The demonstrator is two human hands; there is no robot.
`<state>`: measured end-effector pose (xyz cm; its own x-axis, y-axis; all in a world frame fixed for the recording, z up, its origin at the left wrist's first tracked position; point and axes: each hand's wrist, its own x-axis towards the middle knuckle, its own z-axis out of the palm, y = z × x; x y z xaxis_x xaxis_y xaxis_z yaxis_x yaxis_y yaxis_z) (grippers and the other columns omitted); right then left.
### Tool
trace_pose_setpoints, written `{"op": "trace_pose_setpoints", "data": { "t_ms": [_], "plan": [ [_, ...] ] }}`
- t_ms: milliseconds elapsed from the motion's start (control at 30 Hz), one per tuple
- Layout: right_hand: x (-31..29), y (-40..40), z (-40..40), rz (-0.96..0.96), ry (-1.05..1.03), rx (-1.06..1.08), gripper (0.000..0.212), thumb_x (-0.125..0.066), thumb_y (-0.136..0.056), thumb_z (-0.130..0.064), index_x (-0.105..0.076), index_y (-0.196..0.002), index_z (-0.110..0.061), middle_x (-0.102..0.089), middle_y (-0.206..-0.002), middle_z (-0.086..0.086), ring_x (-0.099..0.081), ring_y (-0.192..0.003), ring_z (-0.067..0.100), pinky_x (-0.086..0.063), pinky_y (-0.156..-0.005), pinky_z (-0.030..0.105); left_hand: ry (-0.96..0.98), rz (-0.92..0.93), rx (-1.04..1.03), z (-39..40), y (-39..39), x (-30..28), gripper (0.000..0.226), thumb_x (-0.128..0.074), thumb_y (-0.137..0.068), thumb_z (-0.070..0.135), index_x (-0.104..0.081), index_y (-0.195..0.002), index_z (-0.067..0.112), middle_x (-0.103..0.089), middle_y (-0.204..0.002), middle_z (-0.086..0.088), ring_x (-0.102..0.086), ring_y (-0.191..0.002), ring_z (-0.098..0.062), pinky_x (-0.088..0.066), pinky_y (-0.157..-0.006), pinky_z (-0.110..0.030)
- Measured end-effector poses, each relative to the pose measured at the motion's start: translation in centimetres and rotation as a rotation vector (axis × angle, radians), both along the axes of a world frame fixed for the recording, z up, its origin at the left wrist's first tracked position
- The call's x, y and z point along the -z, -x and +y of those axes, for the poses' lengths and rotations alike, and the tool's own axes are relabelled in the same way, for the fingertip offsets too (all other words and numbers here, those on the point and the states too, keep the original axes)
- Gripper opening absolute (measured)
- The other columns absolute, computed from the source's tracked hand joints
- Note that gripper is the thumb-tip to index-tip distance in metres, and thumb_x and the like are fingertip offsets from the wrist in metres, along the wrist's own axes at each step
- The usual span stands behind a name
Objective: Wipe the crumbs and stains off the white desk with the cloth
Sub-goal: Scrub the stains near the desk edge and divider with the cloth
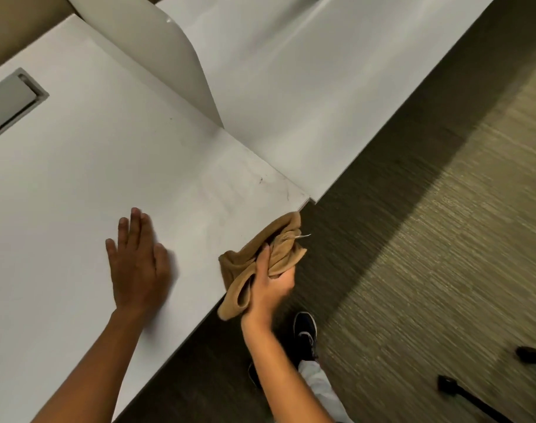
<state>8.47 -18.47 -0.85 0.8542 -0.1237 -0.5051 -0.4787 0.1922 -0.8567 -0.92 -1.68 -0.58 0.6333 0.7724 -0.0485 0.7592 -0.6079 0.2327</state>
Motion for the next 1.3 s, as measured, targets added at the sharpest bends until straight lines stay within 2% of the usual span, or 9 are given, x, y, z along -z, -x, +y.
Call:
{"op": "trace_pose_setpoints", "data": {
  "t_ms": [133,267,433,667,767,867,933,1033,1300],
  "plan": [
    [-0.2,2.6,0.0,-0.068,0.021,-0.110,0.039,-0.069,-0.088,-0.021,-0.051,-0.119,-0.037,-0.060,-0.117,-0.020,-0.059,-0.106,-0.014,-0.042,-0.088,0.003,0.002,-0.002,0.009,0.2,0.0,0.0,0.068,-0.021,-0.094,0.031,-0.017,-0.159,0.012,-0.008,-0.169,-0.002,-0.005,-0.157,-0.022,-0.004,-0.125,-0.053],
    [0.1,1.4,-0.4,-0.161,0.065,-0.171,0.048,-0.065,-0.086,-0.035,-0.049,-0.130,-0.022,-0.061,-0.121,-0.010,-0.059,-0.110,-0.006,-0.042,-0.092,0.006,0.011,-0.003,-0.001,0.1,-0.1,0.0,0.067,-0.021,-0.095,0.030,-0.017,-0.159,0.012,-0.008,-0.169,-0.001,-0.004,-0.157,-0.020,-0.002,-0.125,-0.051],
    [0.8,0.3,-0.9,-0.234,0.149,-0.219,0.036,-0.065,-0.086,-0.041,-0.051,-0.117,-0.031,-0.062,-0.111,-0.010,-0.061,-0.103,-0.001,-0.045,-0.089,0.011,0.026,-0.020,-0.003,-0.2,-0.1,-0.2,0.067,-0.021,-0.094,0.030,-0.017,-0.159,0.013,-0.007,-0.169,0.001,-0.002,-0.156,-0.017,-0.001,-0.126,-0.049],
    [0.3,-4.0,-0.2,-0.299,0.264,-0.061,0.043,-0.073,-0.088,-0.020,-0.049,-0.124,-0.022,-0.058,-0.113,-0.012,-0.055,-0.103,-0.015,-0.040,-0.088,0.003,0.035,-0.052,-0.004,-0.2,-0.1,-0.4,0.065,-0.025,-0.095,0.027,-0.019,-0.159,0.013,-0.010,-0.169,0.001,-0.004,-0.156,-0.017,-0.003,-0.127,-0.050],
    [0.1,-7.6,0.1,-0.293,0.317,-0.008,0.049,-0.073,-0.089,-0.019,-0.052,-0.129,-0.001,-0.060,-0.123,0.011,-0.057,-0.109,0.006,-0.038,-0.092,0.003,0.027,-0.057,-0.004,-0.1,0.0,-0.3,0.066,-0.025,-0.095,0.026,-0.020,-0.159,0.013,-0.011,-0.169,0.001,-0.005,-0.156,-0.018,-0.003,-0.127,-0.050],
    [-0.3,-10.6,-0.2,-0.323,0.400,-0.035,0.049,-0.072,-0.090,-0.022,-0.053,-0.129,0.003,-0.061,-0.121,0.012,-0.056,-0.108,0.014,-0.034,-0.089,-0.002,0.021,-0.050,-0.004,0.0,0.0,-0.2,0.066,-0.024,-0.094,0.028,-0.020,-0.159,0.012,-0.011,-0.169,0.000,-0.006,-0.156,-0.019,-0.004,-0.126,-0.050],
    [-0.6,-13.4,-0.6,-0.319,0.448,-0.134,0.040,-0.071,-0.090,-0.025,-0.060,-0.122,-0.003,-0.063,-0.114,0.005,-0.058,-0.101,0.011,-0.041,-0.089,0.004,0.013,-0.054,-0.001,0.0,-0.1,-0.2,0.067,-0.023,-0.094,0.028,-0.022,-0.158,0.012,-0.013,-0.169,-0.001,-0.008,-0.156,-0.020,-0.004,-0.126,-0.050],
    [-1.2,-17.6,-1.7,-0.299,0.499,-0.483,0.026,-0.074,-0.087,-0.033,-0.069,-0.105,-0.016,-0.071,-0.097,-0.003,-0.068,-0.095,0.014,-0.056,-0.088,0.032,0.011,-0.050,0.002,0.0,0.0,-0.3,0.067,-0.023,-0.093,0.029,-0.022,-0.158,0.012,-0.013,-0.169,-0.002,-0.008,-0.156,-0.021,-0.005,-0.126,-0.051],
    [-3.4,-21.6,-1.7,-0.448,0.606,-1.072,0.028,-0.071,-0.085,-0.048,-0.070,-0.103,-0.026,-0.072,-0.097,-0.007,-0.066,-0.096,0.014,-0.055,-0.092,0.043,0.022,-0.025,0.009,-0.2,-0.2,-0.7,0.067,-0.024,-0.094,0.028,-0.019,-0.159,0.011,-0.010,-0.169,-0.002,-0.007,-0.156,-0.023,-0.006,-0.126,-0.053]
  ]
}}
